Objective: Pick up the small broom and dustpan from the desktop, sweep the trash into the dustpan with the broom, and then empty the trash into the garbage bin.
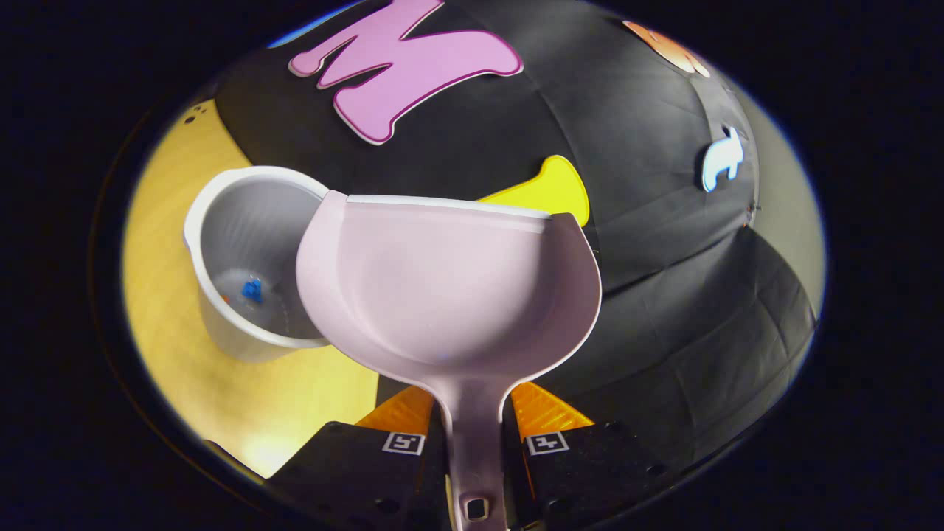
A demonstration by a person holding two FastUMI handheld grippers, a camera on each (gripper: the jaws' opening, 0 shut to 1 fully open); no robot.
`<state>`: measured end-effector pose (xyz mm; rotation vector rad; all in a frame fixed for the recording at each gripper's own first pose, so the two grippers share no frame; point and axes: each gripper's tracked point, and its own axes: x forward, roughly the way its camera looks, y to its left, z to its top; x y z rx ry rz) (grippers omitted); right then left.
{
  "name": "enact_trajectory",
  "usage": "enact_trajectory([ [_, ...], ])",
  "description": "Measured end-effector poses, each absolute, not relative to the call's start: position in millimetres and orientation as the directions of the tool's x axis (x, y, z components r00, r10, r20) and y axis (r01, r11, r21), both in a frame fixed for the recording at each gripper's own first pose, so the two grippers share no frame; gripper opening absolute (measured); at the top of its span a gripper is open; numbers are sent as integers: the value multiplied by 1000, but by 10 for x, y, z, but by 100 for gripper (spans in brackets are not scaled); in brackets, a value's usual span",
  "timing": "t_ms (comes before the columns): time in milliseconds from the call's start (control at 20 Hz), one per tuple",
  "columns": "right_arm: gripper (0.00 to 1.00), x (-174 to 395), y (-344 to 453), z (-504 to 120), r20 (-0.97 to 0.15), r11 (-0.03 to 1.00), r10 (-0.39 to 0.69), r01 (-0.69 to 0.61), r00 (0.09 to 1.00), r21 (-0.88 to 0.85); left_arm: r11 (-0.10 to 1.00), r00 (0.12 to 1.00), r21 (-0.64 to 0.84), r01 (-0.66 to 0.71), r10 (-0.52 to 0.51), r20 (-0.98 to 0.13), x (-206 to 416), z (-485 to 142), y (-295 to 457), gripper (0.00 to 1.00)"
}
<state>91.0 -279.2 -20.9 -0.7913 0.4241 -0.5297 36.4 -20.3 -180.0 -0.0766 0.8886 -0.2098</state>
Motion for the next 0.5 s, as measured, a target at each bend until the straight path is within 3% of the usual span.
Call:
enact_trajectory([
  [250, 35, 583, -2202, -165, -222, 750, -483, 270, 847, -603, 982, 664, -125, 140, -187, -724, 289, -1743, -215, 26],
  [500, 35, 349, -1240, -298, -305, 896, -297, 154, 905, -416, 984, 690, -139, 107, -175, -702, 275, -1732, -175, 25],
])
